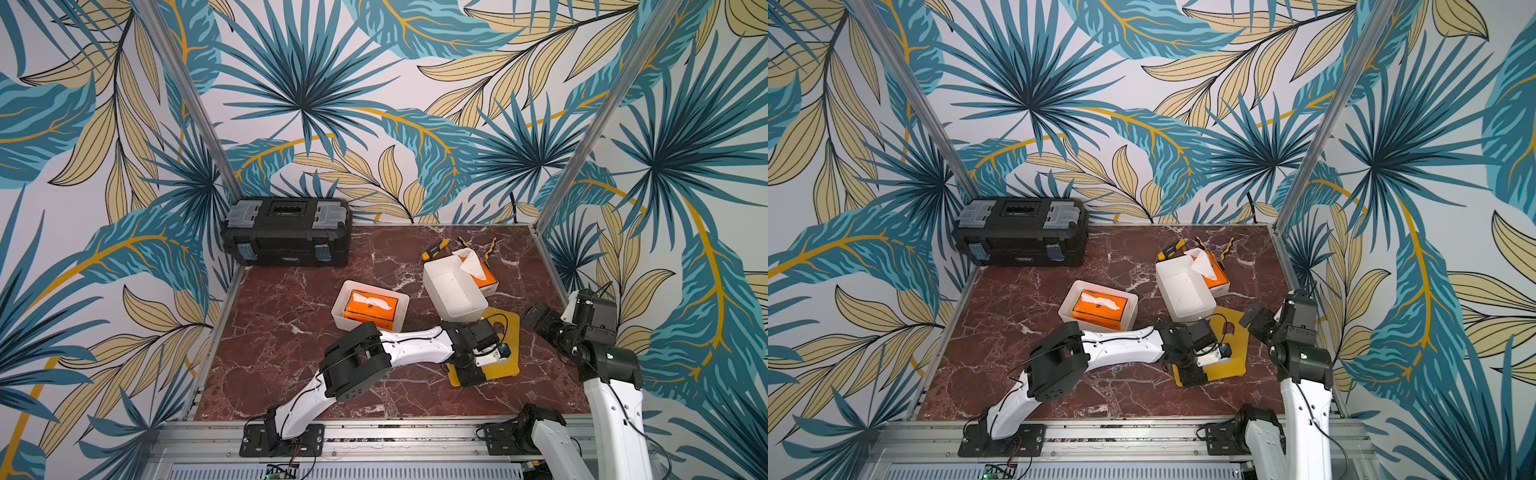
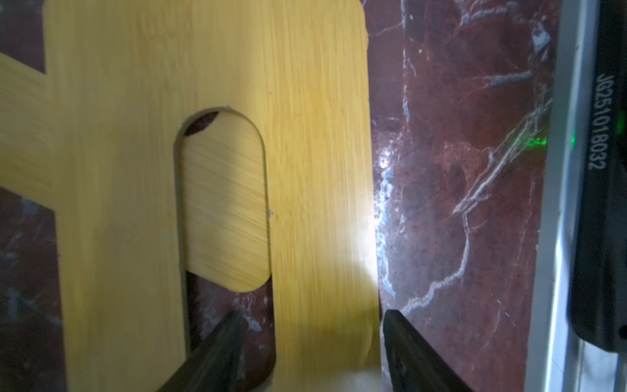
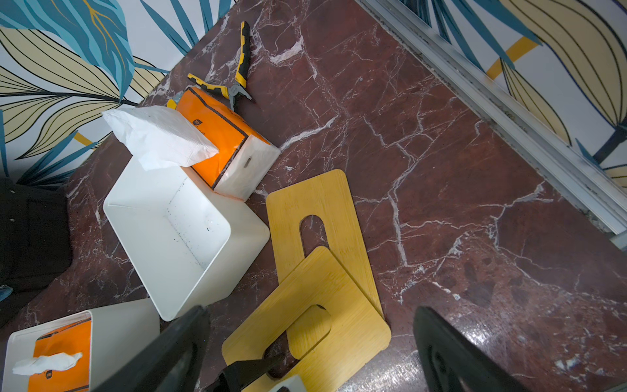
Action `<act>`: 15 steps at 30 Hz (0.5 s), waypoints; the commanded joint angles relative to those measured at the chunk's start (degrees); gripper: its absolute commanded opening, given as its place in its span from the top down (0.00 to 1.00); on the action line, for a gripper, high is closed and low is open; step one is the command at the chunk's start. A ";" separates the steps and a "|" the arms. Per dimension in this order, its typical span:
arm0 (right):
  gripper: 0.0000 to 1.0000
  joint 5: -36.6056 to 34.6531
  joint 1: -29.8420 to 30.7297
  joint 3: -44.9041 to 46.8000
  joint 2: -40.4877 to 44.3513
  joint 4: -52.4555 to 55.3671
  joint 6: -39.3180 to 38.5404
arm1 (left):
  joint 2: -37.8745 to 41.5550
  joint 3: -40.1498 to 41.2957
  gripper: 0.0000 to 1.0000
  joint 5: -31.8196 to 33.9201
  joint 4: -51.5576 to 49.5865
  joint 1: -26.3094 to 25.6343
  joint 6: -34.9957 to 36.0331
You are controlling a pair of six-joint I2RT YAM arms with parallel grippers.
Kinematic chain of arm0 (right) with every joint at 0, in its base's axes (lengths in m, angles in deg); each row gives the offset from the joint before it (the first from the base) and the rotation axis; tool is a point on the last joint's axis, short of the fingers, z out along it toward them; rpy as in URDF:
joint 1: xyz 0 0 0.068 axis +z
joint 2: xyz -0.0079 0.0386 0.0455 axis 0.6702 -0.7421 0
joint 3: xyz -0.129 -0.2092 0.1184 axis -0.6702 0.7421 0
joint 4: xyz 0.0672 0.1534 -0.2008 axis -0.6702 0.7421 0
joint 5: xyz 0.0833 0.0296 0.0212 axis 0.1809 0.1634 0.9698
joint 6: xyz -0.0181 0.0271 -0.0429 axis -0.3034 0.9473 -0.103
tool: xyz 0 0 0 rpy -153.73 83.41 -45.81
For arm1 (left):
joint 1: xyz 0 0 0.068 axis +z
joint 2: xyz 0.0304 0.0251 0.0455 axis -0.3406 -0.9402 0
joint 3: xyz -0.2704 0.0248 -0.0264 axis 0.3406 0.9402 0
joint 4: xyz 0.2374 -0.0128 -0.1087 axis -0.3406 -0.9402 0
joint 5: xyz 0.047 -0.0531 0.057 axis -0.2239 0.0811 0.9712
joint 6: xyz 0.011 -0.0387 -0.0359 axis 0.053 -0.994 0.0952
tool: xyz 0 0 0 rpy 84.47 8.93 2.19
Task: Put the tissue paper into the tissue box
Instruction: Pick up the box lid from the center of the board.
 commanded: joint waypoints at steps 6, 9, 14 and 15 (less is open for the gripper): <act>0.00 1.52 -0.33 -1.35 1.13 1.93 -0.69 | -0.31 4.10 0.30 -1.04 -1.57 -0.76 0.49; 0.00 2.07 -0.28 -1.68 1.57 2.27 -0.71 | -2.54 1.68 0.30 -1.17 -3.28 -0.75 1.41; 0.00 1.81 -0.23 -3.35 1.98 3.85 -1.59 | -4.99 -1.11 0.32 -0.52 -8.31 -0.21 1.35; 0.01 1.89 -0.29 -3.54 2.03 4.04 -1.71 | -4.59 -0.06 0.34 -0.28 -8.37 0.08 0.97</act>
